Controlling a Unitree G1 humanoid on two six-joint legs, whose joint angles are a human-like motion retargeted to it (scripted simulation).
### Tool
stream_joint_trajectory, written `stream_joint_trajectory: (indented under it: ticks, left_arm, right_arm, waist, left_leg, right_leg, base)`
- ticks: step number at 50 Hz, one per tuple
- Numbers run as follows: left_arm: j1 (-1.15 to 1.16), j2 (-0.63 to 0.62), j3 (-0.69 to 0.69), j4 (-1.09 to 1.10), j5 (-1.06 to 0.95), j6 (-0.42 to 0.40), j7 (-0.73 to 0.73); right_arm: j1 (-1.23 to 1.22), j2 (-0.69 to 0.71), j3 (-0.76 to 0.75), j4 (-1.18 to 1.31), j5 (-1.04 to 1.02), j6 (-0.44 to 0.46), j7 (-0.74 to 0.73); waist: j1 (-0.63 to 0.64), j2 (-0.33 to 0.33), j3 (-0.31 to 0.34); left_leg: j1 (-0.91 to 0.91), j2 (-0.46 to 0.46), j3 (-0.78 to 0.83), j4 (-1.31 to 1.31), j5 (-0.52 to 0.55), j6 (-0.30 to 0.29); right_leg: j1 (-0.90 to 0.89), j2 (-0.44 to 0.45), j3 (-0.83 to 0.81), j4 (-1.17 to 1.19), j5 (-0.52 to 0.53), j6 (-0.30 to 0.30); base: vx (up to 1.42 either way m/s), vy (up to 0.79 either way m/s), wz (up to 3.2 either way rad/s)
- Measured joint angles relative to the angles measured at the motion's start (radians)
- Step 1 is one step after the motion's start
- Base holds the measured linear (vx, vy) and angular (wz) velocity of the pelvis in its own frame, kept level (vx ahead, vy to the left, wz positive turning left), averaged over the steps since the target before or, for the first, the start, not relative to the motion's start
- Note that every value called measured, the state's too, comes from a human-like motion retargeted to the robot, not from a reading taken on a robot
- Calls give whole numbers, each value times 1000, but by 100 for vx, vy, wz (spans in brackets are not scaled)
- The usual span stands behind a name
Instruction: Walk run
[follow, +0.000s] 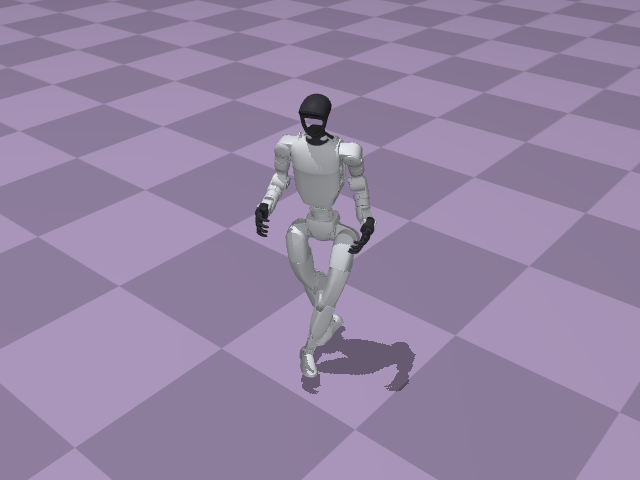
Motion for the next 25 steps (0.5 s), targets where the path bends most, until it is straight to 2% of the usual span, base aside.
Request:
stream_joint_trajectory:
  ticks: [2,3,5,7,9,10,12,15,16,18,22,25]
  left_arm:
    - [-15,-6,10,-7,28,-31,45]
    - [-27,-16,16,-6,41,-47,71]
    - [-65,-45,7,8,62,-79,127]
    - [-133,-90,-5,39,37,-86,168]
    - [-213,-120,-39,63,-30,-61,173]
    - [-255,-131,-66,70,-71,-46,167]
    - [-321,-117,-130,74,-144,-11,134]
    - [-412,-70,-204,66,-163,11,87]
    - [-436,-46,-233,52,-147,8,83]
    - [-475,1,-280,16,-110,1,79]
    - [-522,72,-302,-47,-32,-22,84]
    - [-523,97,-285,-66,21,-40,93]
  right_arm:
    - [1,-8,0,21,-15,7,-3]
    - [2,-5,4,43,-16,14,-1]
    - [19,18,-4,94,-15,15,9]
    - [48,41,0,137,-15,1,25]
    - [83,59,18,163,-14,-4,17]
    - [98,66,26,175,-12,-6,11]
    - [140,73,11,196,-16,-3,26]
    - [212,83,-31,206,-48,7,59]
    - [238,90,-49,203,-59,6,56]
    - [289,108,-76,196,-81,2,38]
    - [362,151,-93,184,-101,-7,-5]
    - [378,181,-84,184,-88,-3,-13]
  waist:
    - [15,-31,-6]
    - [43,-58,-11]
    - [50,-82,-39]
    - [38,-45,-63]
    - [13,1,-53]
    - [19,33,-50]
    - [14,109,-63]
    - [10,149,-64]
    - [-14,159,-67]
    - [-69,170,-73]
    - [-192,149,-73]
    - [-226,95,-42]
  left_leg:
    - [39,9,88,-3,59,97]
    - [67,31,106,24,43,97]
    - [58,33,-22,105,-44,97]
    - [22,60,-171,172,-81,97]
    - [91,110,-130,204,-118,97]
    - [116,124,-151,204,-134,97]
    - [146,164,-219,182,-132,97]
    - [194,142,-307,122,-101,97]
    - [206,129,-354,105,-91,97]
    - [224,96,-468,83,-77,97]
    - [267,3,-689,69,-70,97]
    - [344,-71,-780,67,-71,97]
  right_leg:
    - [43,19,33,32,13,-4]
    - [66,18,70,60,48,-5]
    - [76,10,3,141,232,6]
    - [6,23,4,315,441,-30]
    - [-106,65,103,566,498,-84]
    - [-157,83,134,663,498,-115]
    - [-239,110,139,728,359,-150]
    - [-375,37,130,790,153,-285]
    - [-414,17,124,763,97,-288]
    - [-480,-5,139,660,61,-257]
    - [-563,25,346,359,81,-66]
    - [-588,-16,490,164,59,36]
  base:
    - [97,-48,43]
    - [117,-64,-21]
    - [113,-36,22]
    - [87,16,93]
    - [89,24,139]
    - [65,30,142]
    - [69,31,179]
    - [67,17,212]
    - [64,12,284]
    - [81,6,328]
    - [77,-13,296]
    - [73,-20,176]
